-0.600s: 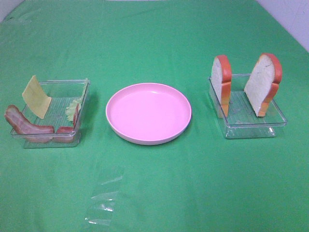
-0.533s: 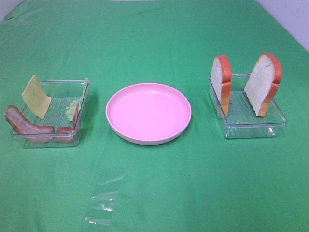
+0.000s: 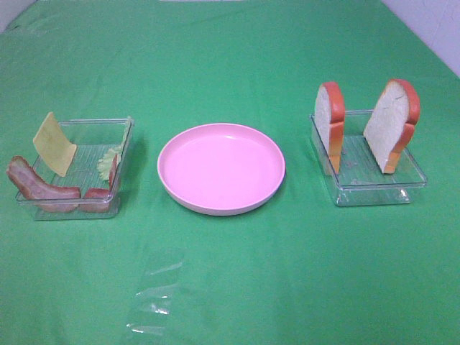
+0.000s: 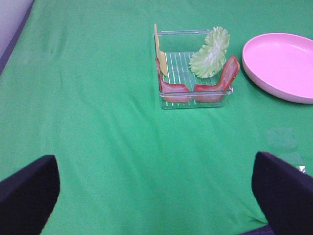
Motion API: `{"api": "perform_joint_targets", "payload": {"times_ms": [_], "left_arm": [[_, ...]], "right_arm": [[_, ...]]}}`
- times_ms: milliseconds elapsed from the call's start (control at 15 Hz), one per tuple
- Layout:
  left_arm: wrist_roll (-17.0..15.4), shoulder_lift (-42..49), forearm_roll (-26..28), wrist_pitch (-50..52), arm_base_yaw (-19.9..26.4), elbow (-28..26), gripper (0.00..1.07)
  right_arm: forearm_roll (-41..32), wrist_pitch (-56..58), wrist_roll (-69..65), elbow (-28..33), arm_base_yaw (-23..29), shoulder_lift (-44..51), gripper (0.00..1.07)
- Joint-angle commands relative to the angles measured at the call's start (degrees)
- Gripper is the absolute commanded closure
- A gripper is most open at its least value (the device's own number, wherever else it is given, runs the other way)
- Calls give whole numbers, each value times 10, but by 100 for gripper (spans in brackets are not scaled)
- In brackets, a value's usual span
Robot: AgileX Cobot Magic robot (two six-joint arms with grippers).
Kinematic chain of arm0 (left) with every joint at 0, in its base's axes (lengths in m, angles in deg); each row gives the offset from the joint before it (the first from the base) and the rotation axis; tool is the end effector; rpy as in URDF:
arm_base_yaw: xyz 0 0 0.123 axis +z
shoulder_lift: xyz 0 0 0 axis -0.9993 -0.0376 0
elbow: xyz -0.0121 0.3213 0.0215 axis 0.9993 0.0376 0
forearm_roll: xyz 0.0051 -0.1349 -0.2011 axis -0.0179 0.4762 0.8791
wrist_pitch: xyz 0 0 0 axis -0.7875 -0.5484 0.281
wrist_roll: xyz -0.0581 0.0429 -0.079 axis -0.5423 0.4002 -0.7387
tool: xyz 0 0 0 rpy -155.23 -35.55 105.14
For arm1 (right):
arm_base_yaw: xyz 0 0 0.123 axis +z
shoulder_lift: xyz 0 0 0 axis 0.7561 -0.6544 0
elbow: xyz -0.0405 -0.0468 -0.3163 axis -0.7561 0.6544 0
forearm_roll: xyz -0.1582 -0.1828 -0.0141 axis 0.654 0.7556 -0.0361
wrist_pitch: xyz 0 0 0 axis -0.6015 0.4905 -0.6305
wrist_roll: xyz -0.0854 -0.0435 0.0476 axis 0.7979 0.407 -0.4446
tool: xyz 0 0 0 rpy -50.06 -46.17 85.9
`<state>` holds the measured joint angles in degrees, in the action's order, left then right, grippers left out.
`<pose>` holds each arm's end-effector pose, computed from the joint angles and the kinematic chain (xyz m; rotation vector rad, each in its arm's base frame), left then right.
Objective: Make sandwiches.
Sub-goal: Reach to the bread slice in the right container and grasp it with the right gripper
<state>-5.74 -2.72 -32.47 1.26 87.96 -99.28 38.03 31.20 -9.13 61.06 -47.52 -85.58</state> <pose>-0.0406 -0.0061 0.2682 0.0027 2.0417 -0.0753 -0.0355 0.0008 0.2480 -0.0169 2.1327 0.0472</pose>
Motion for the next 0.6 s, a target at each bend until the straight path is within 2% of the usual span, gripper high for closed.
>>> {"api": "perform_joint_targets", "payload": {"times_ms": [67,200,333,600], "left_arm": [[0,9,5,3,1,1,4],[0,9,4,3,1,1,4],[0,9,4,3,1,1,4],[0,9,3,3,1,1,4]], "right_arm": [[-1,-5,-1,1,-5,2,11],[-15,-5,-3,-12,-5,-58,11],[-44,-7,1,-56,-5,-170,11],[-58,-7,4,-211,-5,-454,11]]}}
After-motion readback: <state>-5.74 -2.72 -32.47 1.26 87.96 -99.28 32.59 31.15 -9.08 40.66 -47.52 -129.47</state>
